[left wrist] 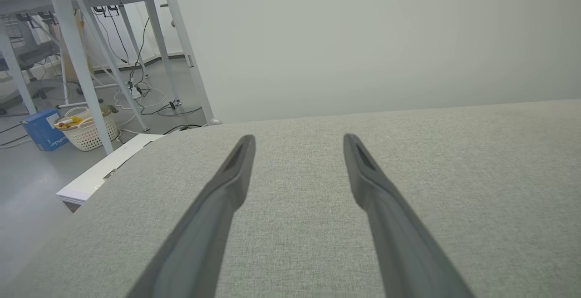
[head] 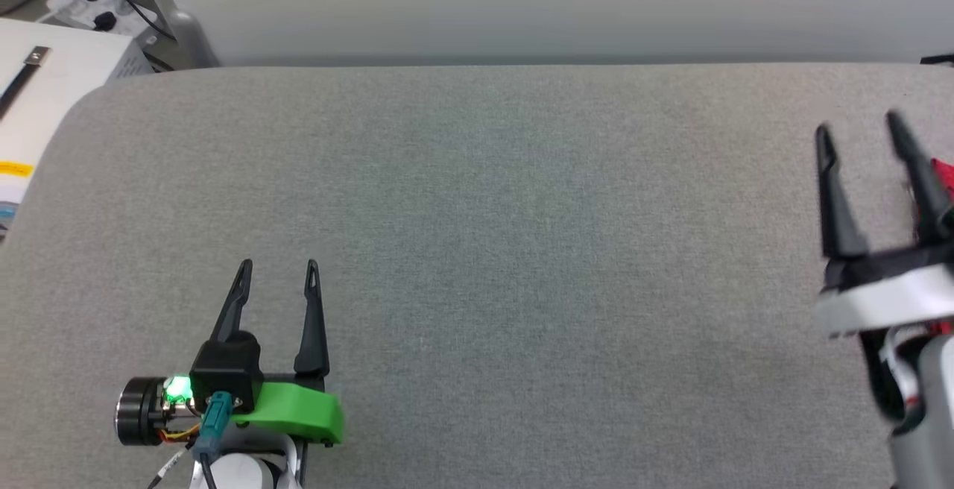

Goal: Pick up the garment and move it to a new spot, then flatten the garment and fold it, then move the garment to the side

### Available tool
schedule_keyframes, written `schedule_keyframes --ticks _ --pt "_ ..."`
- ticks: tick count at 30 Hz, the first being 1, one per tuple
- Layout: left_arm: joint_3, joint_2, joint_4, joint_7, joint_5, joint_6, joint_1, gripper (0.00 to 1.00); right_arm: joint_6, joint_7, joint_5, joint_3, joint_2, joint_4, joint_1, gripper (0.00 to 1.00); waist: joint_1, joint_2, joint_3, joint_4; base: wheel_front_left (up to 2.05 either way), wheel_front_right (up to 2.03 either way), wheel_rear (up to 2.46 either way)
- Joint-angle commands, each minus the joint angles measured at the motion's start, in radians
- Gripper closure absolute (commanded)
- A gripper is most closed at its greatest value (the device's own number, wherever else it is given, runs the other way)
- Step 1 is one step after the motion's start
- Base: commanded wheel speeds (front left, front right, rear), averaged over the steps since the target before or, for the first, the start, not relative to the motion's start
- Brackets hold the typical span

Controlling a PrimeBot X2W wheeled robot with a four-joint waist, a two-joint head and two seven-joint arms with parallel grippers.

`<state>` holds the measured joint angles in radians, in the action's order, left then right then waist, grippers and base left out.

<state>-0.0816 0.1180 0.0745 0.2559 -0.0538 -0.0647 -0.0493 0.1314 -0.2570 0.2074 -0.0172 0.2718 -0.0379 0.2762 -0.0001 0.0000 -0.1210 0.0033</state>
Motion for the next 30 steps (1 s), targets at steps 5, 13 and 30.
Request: schedule_keyframes --ticks 5,13,30 --pt "0.013 -0.012 0.01 0.006 -0.009 0.01 0.029 0.0 -0.001 -0.005 -0.01 0.0 -0.078 0.019 -0.139 0.0 0.0001 0.0 0.044 0.029 0.0 0.0 0.0" --pt "0.021 -0.024 -0.001 0.006 -0.017 0.033 0.063 0.0 -0.001 -0.005 -0.022 0.031 -0.169 0.056 -0.3 0.0 0.0001 0.0 0.078 0.03 0.0 0.0 0.0" --pt "0.031 -0.039 -0.008 0.006 -0.025 0.077 0.105 0.0 -0.001 -0.005 -0.054 0.061 -0.209 0.126 -0.418 0.0 0.0001 0.0 0.102 0.029 0.0 0.0 0.0"
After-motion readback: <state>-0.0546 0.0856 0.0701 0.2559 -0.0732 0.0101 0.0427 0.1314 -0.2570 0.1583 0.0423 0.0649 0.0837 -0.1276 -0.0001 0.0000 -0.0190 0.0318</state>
